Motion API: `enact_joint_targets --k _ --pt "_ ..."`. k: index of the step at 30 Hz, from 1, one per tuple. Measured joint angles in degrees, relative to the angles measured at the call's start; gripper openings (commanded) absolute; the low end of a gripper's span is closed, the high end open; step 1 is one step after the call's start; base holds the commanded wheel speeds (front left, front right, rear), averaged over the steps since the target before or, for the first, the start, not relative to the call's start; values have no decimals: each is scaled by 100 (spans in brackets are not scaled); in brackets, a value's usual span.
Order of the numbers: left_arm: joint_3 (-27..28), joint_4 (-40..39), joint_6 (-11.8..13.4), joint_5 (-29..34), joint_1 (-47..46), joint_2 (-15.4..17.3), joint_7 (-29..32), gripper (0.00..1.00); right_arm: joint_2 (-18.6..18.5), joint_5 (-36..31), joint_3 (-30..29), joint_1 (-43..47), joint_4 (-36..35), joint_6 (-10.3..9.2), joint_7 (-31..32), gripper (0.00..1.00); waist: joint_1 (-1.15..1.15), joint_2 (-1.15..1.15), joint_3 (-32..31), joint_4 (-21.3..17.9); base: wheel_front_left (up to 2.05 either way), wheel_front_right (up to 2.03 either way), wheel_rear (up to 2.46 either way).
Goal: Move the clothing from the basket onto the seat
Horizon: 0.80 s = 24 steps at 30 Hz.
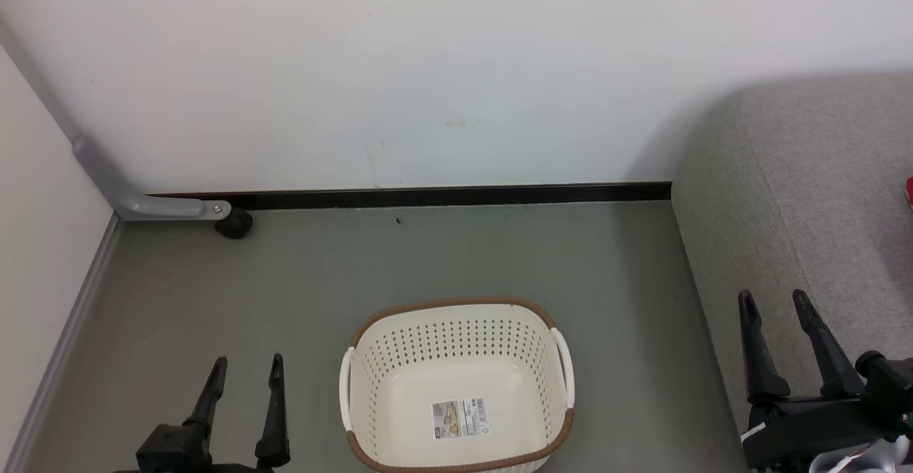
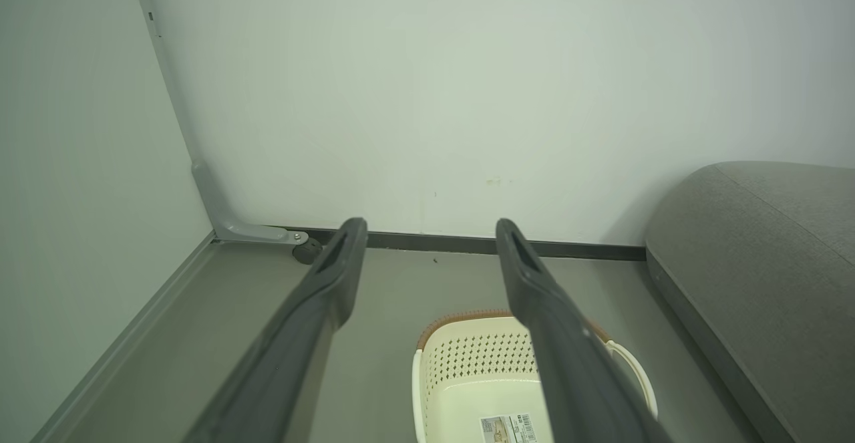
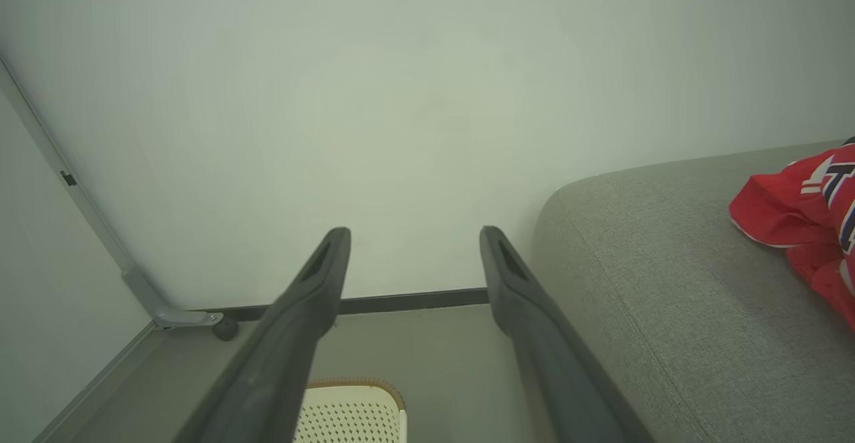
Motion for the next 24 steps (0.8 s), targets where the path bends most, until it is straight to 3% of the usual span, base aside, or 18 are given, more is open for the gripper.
enact_joint_targets --k 10,24 --pt "170 2 0 116 96 -99 0 100 -3 -112 29 18 66 -146 99 100 0 0 -54 10 0 0 0" --pt "297 -31 1 288 153 -187 0 100 -5 -157 44 71 52 -190 196 100 0 0 -64 -33 0 0 0"
